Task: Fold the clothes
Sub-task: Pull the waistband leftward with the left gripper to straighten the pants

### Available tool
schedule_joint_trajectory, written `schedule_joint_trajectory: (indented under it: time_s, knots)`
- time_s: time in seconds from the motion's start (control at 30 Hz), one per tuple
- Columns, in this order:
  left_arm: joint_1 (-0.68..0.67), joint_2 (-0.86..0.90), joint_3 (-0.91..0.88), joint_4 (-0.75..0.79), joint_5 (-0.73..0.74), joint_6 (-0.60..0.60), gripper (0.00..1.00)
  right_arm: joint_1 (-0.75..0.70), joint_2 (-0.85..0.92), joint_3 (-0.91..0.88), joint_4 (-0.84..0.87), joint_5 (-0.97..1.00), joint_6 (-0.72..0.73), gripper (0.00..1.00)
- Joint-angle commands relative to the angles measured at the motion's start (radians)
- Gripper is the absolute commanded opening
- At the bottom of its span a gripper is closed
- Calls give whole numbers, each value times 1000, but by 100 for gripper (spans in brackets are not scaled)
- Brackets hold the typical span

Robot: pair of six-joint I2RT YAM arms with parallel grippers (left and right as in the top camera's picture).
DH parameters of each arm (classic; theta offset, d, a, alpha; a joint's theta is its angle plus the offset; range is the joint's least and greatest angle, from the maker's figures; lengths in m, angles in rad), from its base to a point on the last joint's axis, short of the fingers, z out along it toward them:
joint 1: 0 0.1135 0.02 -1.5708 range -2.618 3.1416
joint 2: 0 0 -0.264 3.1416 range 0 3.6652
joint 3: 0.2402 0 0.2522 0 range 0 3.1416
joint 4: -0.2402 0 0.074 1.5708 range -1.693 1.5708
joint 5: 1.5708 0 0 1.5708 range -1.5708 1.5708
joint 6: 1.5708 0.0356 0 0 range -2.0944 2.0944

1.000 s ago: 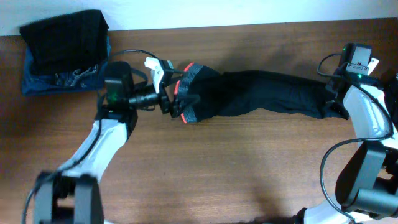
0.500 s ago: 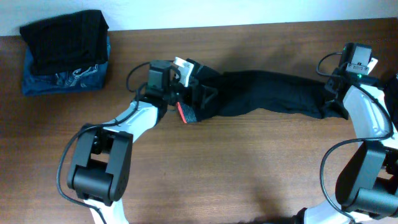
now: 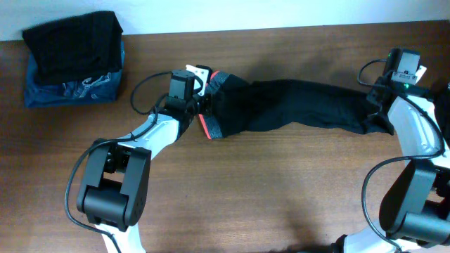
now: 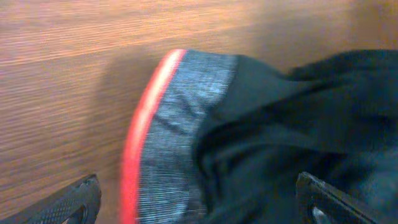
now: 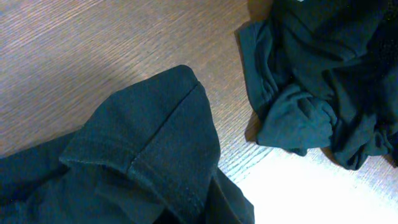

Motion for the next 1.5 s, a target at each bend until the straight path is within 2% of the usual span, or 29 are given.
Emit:
schedule_joint_trajectory:
  time_s: [0.0, 0.2, 0.43, 0.57, 0.6, 0.7, 0.9, 1.1, 1.3, 1.33, 1.4, 1.47]
  knots:
    - [1, 11, 22, -5, -117, -5, 99, -6, -4, 8, 0, -11, 9, 4]
    - [-1, 23, 22, -27, -116, -7, 99, -6, -4, 8, 0, -11, 9, 4]
    - [0, 30, 22, -40, -54, -85, 99, -6, -4, 8, 0, -11, 9, 4]
    - [0, 31, 22, -55, -32, -183, 99, -6, -4, 8, 0, -11, 9, 4]
    - [0, 34, 22, -54, -21, -238, 100, -6, -4, 8, 0, -11, 9, 4]
    - [0, 45, 22, -55, -20, -285, 99, -6, -4, 8, -1, -11, 9, 4]
    - [0, 92, 22, -42, 42, -304, 99, -6, -4, 8, -2, -11, 9, 4]
    - [-2, 110, 22, 56, 95, -319, 99, -6, -4, 8, -8, -11, 9, 4]
    - [-10, 110, 22, 44, 95, -319, 99, -6, -4, 8, -8, -11, 9, 4]
    - [-15, 110, 22, 44, 95, -319, 91, -6, -4, 8, -8, -11, 9, 4]
    - [-20, 110, 22, 43, 95, -319, 60, -6, -4, 8, -8, -11, 9, 4]
    - [-20, 110, 22, 43, 96, -319, 33, -6, -4, 8, -8, -11, 9, 4]
